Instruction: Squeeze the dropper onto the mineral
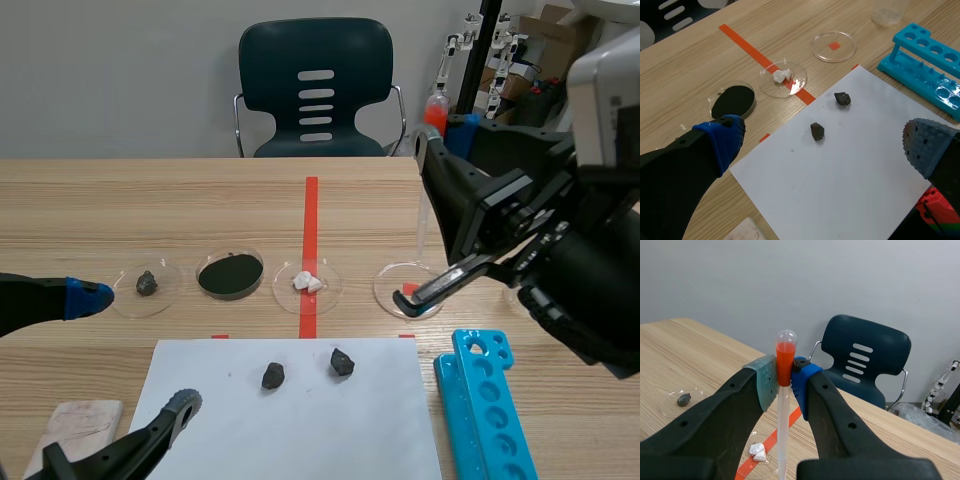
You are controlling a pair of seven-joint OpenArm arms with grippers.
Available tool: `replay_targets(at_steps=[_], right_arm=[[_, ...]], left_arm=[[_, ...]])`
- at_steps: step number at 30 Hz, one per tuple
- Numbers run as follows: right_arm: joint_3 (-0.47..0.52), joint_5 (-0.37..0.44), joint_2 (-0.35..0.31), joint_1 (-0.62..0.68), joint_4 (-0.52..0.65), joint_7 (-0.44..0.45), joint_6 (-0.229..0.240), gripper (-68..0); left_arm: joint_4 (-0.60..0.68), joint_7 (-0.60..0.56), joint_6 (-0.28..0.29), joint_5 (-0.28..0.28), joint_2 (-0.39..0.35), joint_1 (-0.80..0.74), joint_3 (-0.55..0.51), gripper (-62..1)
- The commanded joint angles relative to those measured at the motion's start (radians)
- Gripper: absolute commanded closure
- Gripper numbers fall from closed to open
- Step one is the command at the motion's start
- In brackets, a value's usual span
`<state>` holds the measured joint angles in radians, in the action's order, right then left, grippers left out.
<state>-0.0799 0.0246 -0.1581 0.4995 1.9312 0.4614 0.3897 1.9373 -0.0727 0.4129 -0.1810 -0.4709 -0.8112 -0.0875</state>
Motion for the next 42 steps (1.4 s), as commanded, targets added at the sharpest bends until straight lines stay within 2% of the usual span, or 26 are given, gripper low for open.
replay_targets(at_steps=[1,23,35,42], right_arm=[[0.002,0.013,-0.005,-0.001,0.019,0.011,0.000,-8.1],[0.002,0.013,-0.005,-0.003,0.019,0.007,0.000,-8.1],[-0.029,0.013,-0.005,-0.132,0.016,-0.111,0.004,-8.1],[-0.074,0.013,0.001,-0.216,-0.066,-0.135,0.001,-8.1]], left_arm=[[0.007,-0.017,-0.002,-0.010,0.005,0.000,-0.003,-62.3],[0.007,-0.017,-0.002,-0.010,0.005,0.000,-0.003,-62.3],[0.007,-0.017,-0.002,-0.010,0.005,0.000,-0.003,-62.3],[0.007,-0.017,-0.002,-0.010,0.005,0.000,-0.003,-62.3]])
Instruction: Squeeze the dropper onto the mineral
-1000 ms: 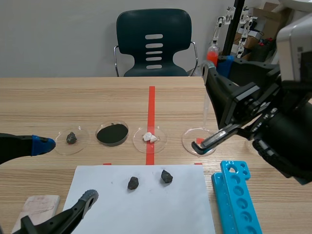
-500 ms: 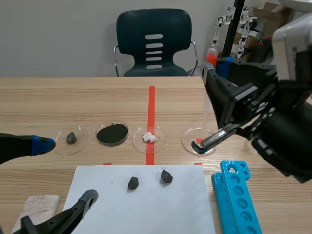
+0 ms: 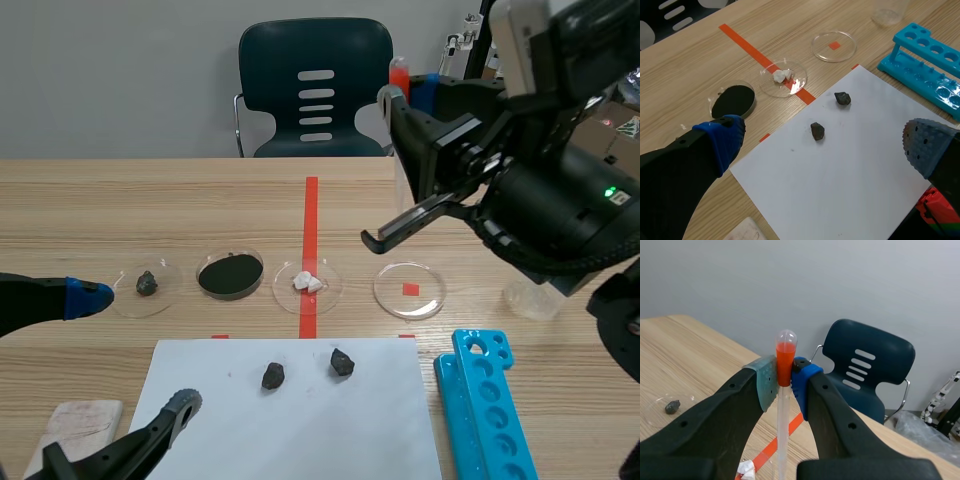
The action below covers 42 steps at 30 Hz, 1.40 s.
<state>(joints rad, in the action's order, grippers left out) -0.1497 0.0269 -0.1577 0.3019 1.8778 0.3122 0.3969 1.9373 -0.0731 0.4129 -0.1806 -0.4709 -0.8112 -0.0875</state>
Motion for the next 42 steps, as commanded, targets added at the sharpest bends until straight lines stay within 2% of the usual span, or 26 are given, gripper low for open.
replay_targets(at_steps=[1,10,26,32,42], right_arm=[[-0.011,0.011,0.001,-0.029,-0.029,0.015,-0.008,-8.1],[-0.059,0.011,0.003,-0.160,-0.195,0.018,-0.015,-8.1],[-0.154,0.011,0.003,-0.407,-0.513,0.106,-0.015,-8.1],[-0.203,0.012,0.004,-0.472,-0.599,0.157,-0.015,-8.1],[-0.226,0.011,0.079,-0.547,-0.710,0.165,-0.015,-8.1]], left_arm=[[0.007,-0.016,-0.002,-0.010,0.005,0.000,-0.003,-62.3],[0.007,-0.017,-0.002,-0.010,0.005,0.000,-0.003,-62.3],[0.007,-0.016,-0.002,-0.011,0.005,0.000,-0.003,-62.3],[0.007,-0.016,-0.002,-0.011,0.005,0.000,-0.003,-62.3],[0.007,-0.016,-0.002,-0.011,0.005,0.000,-0.003,-62.3]])
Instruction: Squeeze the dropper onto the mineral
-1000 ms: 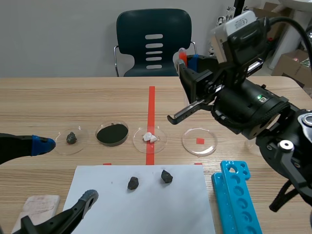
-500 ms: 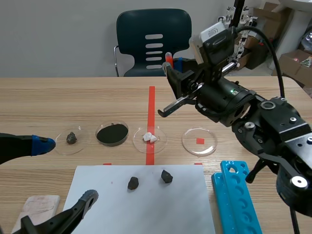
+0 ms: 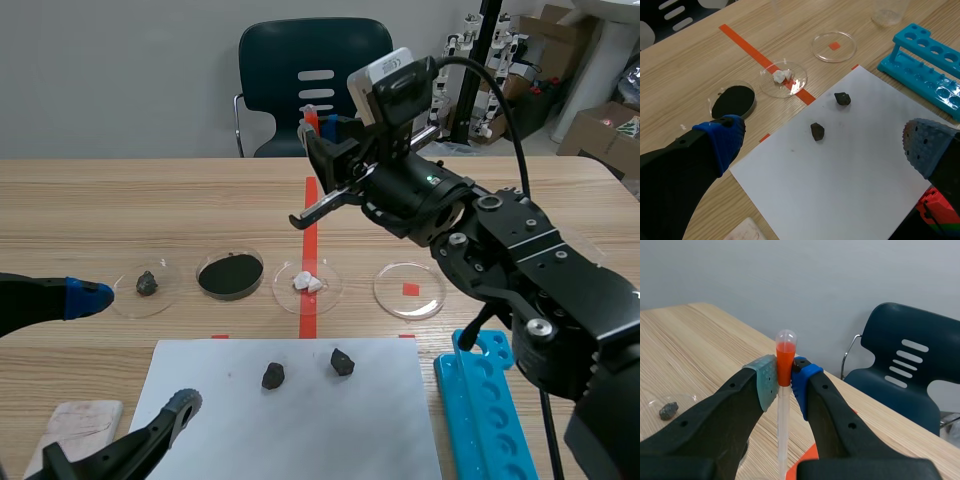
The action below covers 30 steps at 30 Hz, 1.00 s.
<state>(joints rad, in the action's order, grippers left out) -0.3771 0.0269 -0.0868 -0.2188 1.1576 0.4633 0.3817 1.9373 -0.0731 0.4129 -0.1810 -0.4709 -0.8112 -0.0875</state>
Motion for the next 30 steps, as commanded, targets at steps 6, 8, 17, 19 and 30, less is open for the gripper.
replay_targets(at_steps=[6,8,17,19,30], right_arm=[[-0.013,0.006,0.041,-0.037,-0.037,0.014,0.001,-8.1],[-0.024,0.003,0.048,-0.039,-0.058,0.014,0.001,-8.1],[-0.050,0.003,0.063,-0.048,-0.134,0.020,0.000,-8.1],[-0.050,0.003,0.062,-0.047,-0.134,0.022,0.000,-8.1],[-0.050,-0.074,0.062,-0.047,-0.134,0.022,-0.042,-8.1]], left_arm=[[0.007,-0.016,-0.002,-0.010,0.005,0.000,-0.003,-62.3],[0.007,-0.016,-0.002,-0.010,0.005,0.000,-0.003,-62.3],[0.007,-0.016,-0.002,-0.010,0.005,0.000,-0.003,-62.3],[0.007,-0.016,-0.002,-0.010,0.005,0.000,-0.003,-62.3],[0.007,-0.016,-0.002,-0.010,0.005,0.000,-0.003,-62.3]])
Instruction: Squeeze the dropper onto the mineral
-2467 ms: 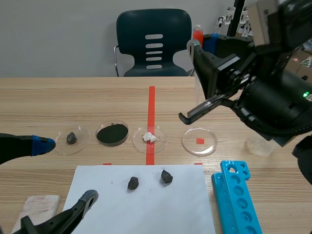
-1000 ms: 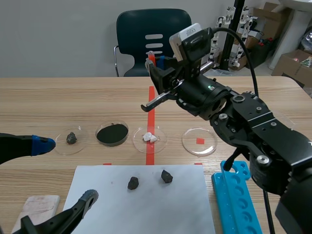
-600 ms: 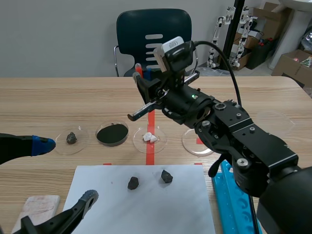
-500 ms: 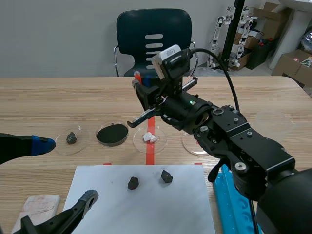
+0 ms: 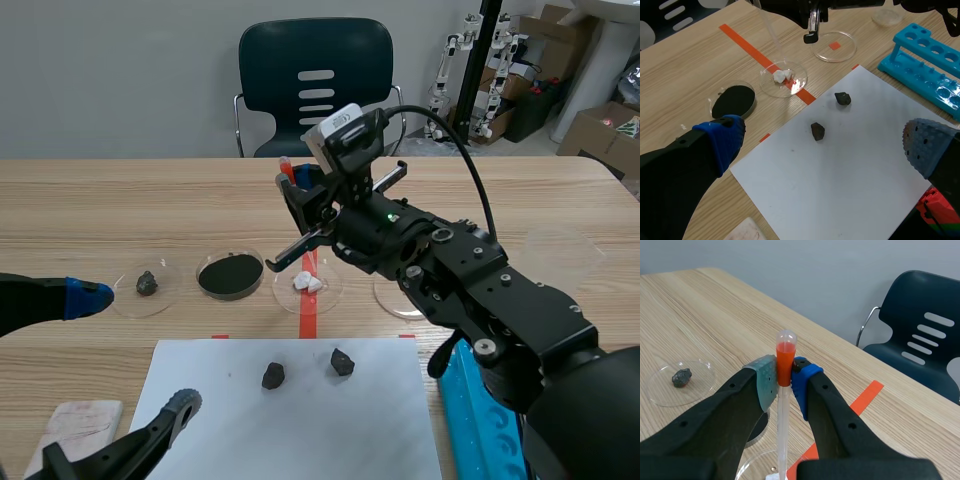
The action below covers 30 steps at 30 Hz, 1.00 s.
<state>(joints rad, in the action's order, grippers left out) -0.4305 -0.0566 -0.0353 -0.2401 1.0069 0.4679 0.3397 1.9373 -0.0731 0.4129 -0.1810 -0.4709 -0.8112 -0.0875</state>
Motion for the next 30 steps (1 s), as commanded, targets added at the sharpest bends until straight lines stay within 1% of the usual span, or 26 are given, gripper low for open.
replay_targets(at_steps=[1,7,30], right_arm=[[0.004,0.004,0.010,-0.026,0.016,0.018,0.000,-8.1],[0.004,0.000,0.011,-0.026,0.016,0.033,0.001,-8.1],[0.004,-0.007,0.011,-0.056,-0.010,0.036,0.000,-8.1]], left_arm=[[0.007,-0.016,-0.002,-0.010,0.005,0.000,-0.003,-62.3],[0.007,-0.016,-0.002,-0.010,0.005,0.000,-0.003,-62.3],[0.007,-0.016,-0.002,-0.010,0.005,0.000,-0.003,-62.3]])
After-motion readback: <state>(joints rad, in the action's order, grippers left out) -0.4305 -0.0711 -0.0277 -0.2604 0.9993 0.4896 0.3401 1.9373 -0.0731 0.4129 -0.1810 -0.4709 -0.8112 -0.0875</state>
